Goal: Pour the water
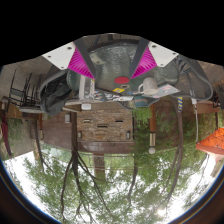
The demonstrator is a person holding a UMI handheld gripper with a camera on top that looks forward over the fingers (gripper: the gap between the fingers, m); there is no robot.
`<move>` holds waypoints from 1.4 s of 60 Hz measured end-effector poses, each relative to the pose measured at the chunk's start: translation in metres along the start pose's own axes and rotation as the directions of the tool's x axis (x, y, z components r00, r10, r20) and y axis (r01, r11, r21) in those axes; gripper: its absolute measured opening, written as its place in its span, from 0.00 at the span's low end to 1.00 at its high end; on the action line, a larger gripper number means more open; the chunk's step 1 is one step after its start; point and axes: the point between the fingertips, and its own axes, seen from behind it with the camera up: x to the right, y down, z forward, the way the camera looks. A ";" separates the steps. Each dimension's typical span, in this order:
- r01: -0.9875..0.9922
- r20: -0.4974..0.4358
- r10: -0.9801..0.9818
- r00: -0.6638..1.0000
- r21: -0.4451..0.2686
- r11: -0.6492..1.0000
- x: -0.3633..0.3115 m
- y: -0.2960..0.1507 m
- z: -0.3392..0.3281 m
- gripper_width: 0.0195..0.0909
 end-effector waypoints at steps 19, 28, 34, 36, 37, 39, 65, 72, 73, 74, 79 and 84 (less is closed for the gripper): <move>0.058 -0.102 -0.056 0.993 0.011 0.998 0.091 0.009 0.121 0.83; 0.050 -0.090 -0.049 0.995 0.012 0.999 0.111 0.014 0.164 0.84; 0.044 -0.083 -0.042 0.996 0.023 0.999 0.117 0.014 0.184 0.85; 0.035 -0.072 -0.033 0.997 0.028 0.999 0.116 0.014 0.193 0.84; 0.030 -0.062 -0.028 0.998 0.030 0.999 0.114 0.014 0.196 0.81; 0.021 -0.050 -0.020 0.999 0.029 0.999 0.112 0.016 0.202 0.57; 0.049 -0.112 -0.055 0.992 -0.059 0.997 0.105 0.021 0.205 0.36; 0.260 -0.170 -0.269 0.948 -0.076 0.963 0.088 0.002 0.201 0.27; 0.293 -0.178 -0.303 0.936 -0.080 0.953 0.086 -0.004 0.204 0.25; 0.323 -0.192 -0.333 0.923 -0.080 0.943 0.081 -0.007 0.205 0.25; 0.451 -0.195 -0.461 0.866 -0.095 0.887 0.051 -0.030 0.212 0.25; 0.639 -0.208 -0.649 0.732 -0.121 0.760 0.010 -0.049 0.229 0.25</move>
